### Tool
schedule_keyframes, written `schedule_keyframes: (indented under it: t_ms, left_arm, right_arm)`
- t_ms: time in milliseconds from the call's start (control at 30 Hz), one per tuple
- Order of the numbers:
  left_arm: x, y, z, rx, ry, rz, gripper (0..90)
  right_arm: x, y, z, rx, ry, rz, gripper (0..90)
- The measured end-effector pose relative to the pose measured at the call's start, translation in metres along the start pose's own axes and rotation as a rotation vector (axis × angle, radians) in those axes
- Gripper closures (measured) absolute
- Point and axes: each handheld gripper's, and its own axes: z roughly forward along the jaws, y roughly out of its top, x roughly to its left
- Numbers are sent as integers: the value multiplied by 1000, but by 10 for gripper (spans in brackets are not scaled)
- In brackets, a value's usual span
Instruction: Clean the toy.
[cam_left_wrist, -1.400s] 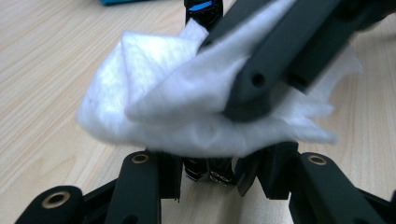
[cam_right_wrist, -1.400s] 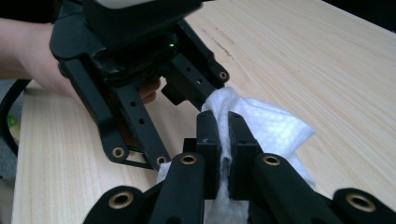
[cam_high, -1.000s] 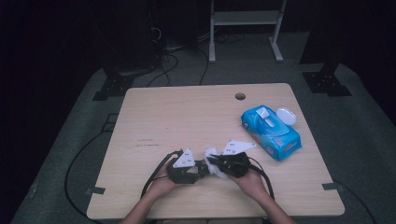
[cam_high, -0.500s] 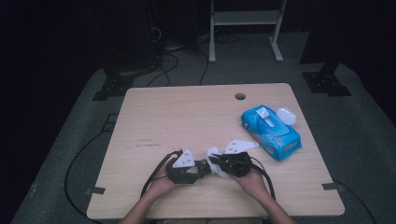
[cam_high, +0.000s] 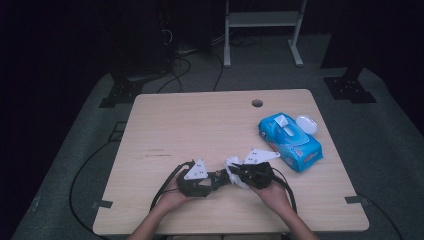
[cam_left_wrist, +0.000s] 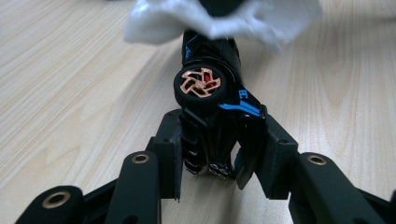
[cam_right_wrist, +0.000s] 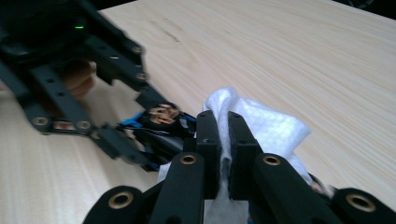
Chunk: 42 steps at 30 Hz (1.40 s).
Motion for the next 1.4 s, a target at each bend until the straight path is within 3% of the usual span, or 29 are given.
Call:
schedule_keyframes:
  t_ms: [67,267,367,467,567,633,700,733,800,900,967,1033,1100,1233,1300,1400]
  left_arm:
    - [0,-1,0,-2,1,0,583]
    - [1,-1,-1,-3,-5,-1,583]
    - [1,-1,-1,-2,-4,-3,583]
    - [1,-1,-1,1,-4,1,583]
    - [1,-1,-2,0,-3,0,583]
    - [1,-1,-2,2,-3,1,583]
    - [1,-1,-2,4,-3,2,583]
    - [1,-1,-2,2,-4,1,583]
    - [2,-1,-2,3,-6,7,583]
    - [2,-1,-2,2,-7,-2,583]
    - [2,-1,-2,2,-3,0,582]
    - [1,-1,-2,5,-1,4,583]
    - [1,-1,-2,4,0,6,583]
    - [1,-1,-3,4,-2,7,583]
    - [1,-1,-3,5,-2,10,584]
    - [2,-1,-3,7,-4,11,584]
  right_arm:
    - [1,2,0,6,-7,-27,850]
    - [-18,-3,-16,12,-112,2,851]
    - [-16,-5,-15,2,-98,16,851]
    - [-2,-2,-6,8,-41,-21,850]
    - [6,1,-2,23,-62,-87,848]
    - [-1,0,-6,24,-84,-70,848]
    - [-13,-2,-13,16,-100,-22,849]
    - [-17,-4,-16,23,-137,-23,849]
    - [-21,-6,-20,25,-157,-10,849]
    - [-17,-7,-19,10,-124,8,849]
    - [-11,-5,-15,5,-76,5,848]
    - [-6,-4,-11,5,-72,-18,847]
    - [-9,-4,-13,9,-59,1,848]
    - [-26,-8,-24,24,-139,30,849]
    - [-33,-11,-29,15,-136,66,849]
    - [-28,-11,-29,5,-112,60,848]
